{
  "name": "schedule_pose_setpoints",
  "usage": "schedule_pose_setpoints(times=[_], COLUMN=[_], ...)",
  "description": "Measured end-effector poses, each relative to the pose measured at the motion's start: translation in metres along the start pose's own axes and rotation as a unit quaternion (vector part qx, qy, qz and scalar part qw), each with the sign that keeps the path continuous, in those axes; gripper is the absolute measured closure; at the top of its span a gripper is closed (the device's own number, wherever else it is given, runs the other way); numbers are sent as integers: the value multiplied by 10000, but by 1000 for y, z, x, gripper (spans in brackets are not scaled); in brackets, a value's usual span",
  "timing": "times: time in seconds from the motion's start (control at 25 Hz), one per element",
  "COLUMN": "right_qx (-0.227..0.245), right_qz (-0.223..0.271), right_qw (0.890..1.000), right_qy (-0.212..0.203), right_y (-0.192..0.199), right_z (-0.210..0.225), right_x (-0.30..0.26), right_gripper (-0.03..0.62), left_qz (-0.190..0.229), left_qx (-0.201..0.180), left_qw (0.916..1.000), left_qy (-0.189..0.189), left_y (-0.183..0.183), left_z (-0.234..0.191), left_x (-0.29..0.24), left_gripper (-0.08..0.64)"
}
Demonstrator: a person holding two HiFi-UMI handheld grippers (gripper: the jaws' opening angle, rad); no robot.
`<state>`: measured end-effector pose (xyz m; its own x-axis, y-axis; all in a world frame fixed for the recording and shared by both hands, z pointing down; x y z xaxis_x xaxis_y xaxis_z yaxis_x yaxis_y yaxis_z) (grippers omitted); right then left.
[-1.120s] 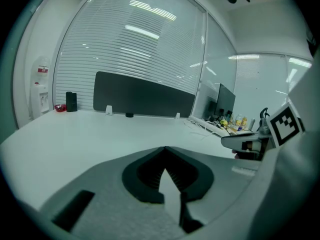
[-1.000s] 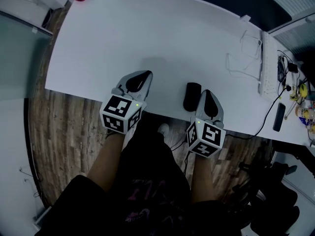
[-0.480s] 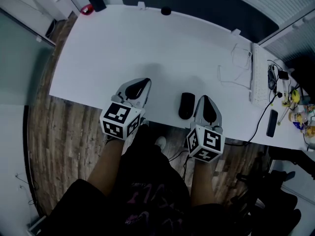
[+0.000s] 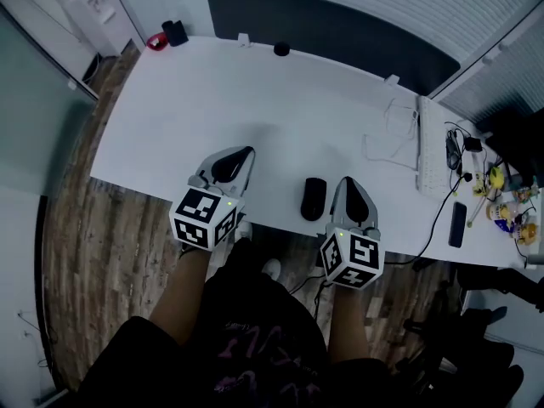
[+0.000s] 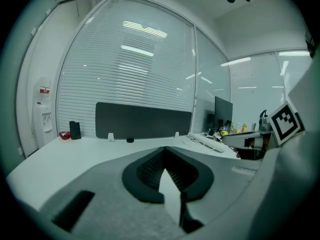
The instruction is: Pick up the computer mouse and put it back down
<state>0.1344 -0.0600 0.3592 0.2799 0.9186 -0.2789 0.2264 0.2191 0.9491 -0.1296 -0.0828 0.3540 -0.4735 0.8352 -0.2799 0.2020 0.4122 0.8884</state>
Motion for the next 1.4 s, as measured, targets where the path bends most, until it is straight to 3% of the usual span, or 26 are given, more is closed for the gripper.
schedule_pose_setpoints(times=[0.6,1.4], right_qx=[48,270], right_qz=[710,1194], right_qw=[9974,9925], right_qy=[-59,-25], right_y=[-43,-69], right_z=[12,34], right_x=[32,70], right_gripper=[586,588], left_qz=[704,1187], left_qx=[-381,-615], left_qw=[9968,9910], left_qy=[45,72], left_y=[-42,-60], left_z=[33,64], left_x=[34,62], left_gripper=[560,560])
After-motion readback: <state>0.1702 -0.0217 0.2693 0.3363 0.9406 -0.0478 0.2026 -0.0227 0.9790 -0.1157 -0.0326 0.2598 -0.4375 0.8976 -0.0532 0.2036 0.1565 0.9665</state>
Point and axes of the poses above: the fingertips, and each gripper's own axes: x backward along the fingers, z to its right, y out of its underside, the point moved 10 cm from there along x, backward along the fingers, and after that the axes turned 15 degrees about x, right-handed, at the moved point
